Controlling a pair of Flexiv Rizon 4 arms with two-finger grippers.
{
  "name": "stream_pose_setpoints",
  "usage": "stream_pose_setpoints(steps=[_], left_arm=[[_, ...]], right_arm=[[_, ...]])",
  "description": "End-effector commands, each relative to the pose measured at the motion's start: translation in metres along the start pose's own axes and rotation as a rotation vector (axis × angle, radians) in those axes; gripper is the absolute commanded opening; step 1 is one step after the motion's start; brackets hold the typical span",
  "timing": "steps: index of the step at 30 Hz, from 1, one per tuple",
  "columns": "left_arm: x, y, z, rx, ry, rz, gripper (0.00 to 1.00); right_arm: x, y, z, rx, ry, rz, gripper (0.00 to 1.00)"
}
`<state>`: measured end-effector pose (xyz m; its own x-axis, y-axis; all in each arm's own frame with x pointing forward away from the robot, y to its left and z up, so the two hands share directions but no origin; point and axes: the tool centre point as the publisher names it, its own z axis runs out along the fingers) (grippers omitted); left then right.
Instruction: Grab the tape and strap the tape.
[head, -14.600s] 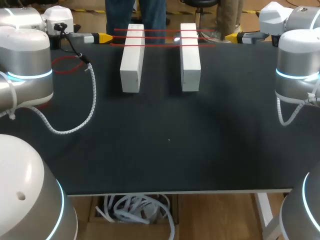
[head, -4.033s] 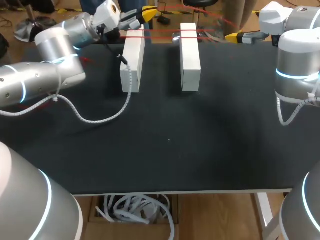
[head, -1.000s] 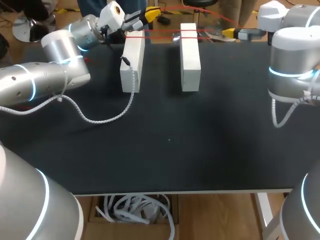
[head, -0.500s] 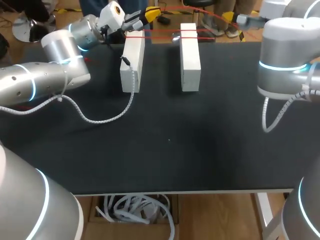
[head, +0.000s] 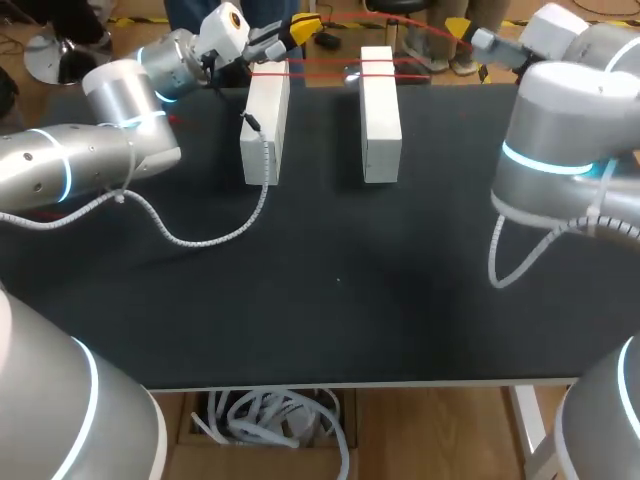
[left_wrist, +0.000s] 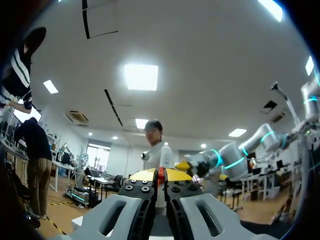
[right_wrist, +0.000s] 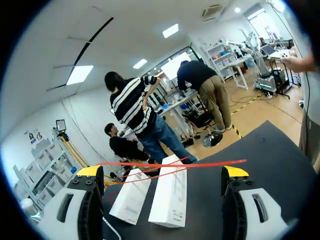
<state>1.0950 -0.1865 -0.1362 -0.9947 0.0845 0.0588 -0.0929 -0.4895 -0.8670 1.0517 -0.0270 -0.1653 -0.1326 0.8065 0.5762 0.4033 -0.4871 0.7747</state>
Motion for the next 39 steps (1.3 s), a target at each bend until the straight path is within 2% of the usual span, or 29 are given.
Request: stream_pose_setpoints(steps=[1, 10, 11, 14, 16, 21, 24, 26, 30, 31, 33, 36, 39], left_arm=[[-0.002, 0.001, -0.001, 0.002, 0.005, -0.001, 0.00], [-0.002, 0.001, -0.001, 0.002, 0.005, -0.001, 0.00], [-0.002, 0.001, -0.001, 0.002, 0.005, -0.001, 0.00], [-0.002, 0.001, -0.001, 0.002, 0.005, -0.001, 0.00], [-0.002, 0.001, -0.001, 0.002, 0.005, -0.001, 0.00], [-0.002, 0.001, -0.001, 0.002, 0.005, -0.001, 0.00], [-0.002, 0.001, -0.001, 0.002, 0.005, -0.001, 0.00], [-0.002, 0.001, -0.001, 0.002, 0.005, -0.001, 0.00], [-0.002, 0.001, -0.001, 0.002, 0.005, -0.001, 0.00], [-0.002, 0.001, -0.001, 0.002, 0.005, -0.001, 0.00], [-0.002, 0.001, -0.001, 0.002, 0.005, -0.001, 0.00], [-0.002, 0.001, -0.001, 0.002, 0.005, -0.001, 0.00], [-0.002, 0.001, -0.001, 0.002, 0.005, -0.001, 0.00]], right_arm=[[-0.003, -0.006, 0.000, -0.197, 0.012, 0.005, 1.00], [-0.003, -0.006, 0.000, -0.197, 0.012, 0.005, 1.00], [0.001, -0.007, 0.001, -0.204, 0.011, 0.072, 1.00], [0.007, -0.008, -0.002, -0.249, -0.031, 0.171, 1.00], [0.004, -0.010, -0.005, -0.287, -0.081, 0.286, 1.00], [-0.006, -0.013, -0.009, -0.384, -0.131, 0.519, 1.00], [-0.009, -0.012, -0.006, -0.423, -0.087, 0.724, 1.00], [-0.009, -0.008, -0.001, -0.436, -0.005, 0.803, 1.00], [-0.007, -0.003, 0.005, -0.401, 0.062, 0.843, 1.00], [-0.006, -0.002, 0.007, -0.352, 0.089, 0.842, 1.00], [-0.004, 0.001, 0.008, -0.370, 0.125, 0.846, 1.00], [-0.006, 0.004, 0.010, -0.322, 0.127, 0.840, 1.00], [-0.010, 0.005, 0.012, -0.325, 0.124, 0.844, 1.00]])
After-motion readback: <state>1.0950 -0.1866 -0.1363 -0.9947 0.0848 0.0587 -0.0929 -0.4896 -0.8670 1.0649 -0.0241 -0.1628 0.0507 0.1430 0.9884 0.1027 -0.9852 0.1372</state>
